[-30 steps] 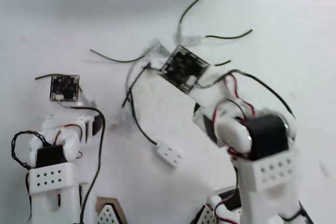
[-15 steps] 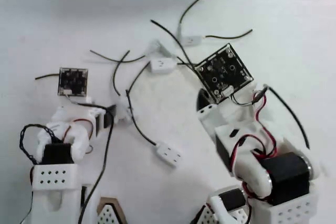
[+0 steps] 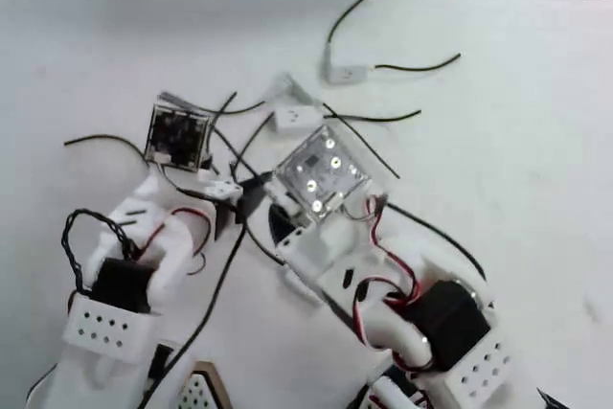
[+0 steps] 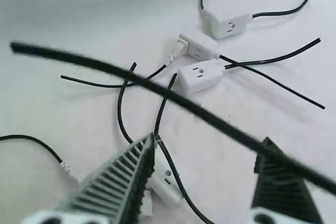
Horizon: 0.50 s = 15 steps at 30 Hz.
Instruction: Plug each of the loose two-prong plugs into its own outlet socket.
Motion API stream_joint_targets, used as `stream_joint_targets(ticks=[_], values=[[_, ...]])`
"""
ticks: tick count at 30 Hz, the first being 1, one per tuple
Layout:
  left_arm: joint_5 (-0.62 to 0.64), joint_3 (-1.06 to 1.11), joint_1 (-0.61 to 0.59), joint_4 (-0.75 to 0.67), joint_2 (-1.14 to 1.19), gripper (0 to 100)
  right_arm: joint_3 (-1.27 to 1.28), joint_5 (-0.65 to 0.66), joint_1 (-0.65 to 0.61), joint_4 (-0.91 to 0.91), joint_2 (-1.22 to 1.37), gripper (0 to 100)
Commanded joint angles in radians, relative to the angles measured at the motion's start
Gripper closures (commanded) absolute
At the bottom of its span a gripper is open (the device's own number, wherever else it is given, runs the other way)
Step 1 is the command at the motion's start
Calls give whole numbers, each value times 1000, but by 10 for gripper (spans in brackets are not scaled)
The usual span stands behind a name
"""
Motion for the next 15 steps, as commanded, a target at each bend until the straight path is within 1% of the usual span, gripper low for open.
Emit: stream_joint_targets(ticks=[1,3,8,15], values=[[11,-78,47,-15,-19,699,58,-6,-12,-54,-35,981],[11,-92,58,-12,-19,701,98,-5,-12,-79,-35,981],[5,-106,59,-14,-21,749,187,-2,-12,-147,-33,981],[5,-106,61,-14,-21,748,279,0,-10,-231,-33,981]])
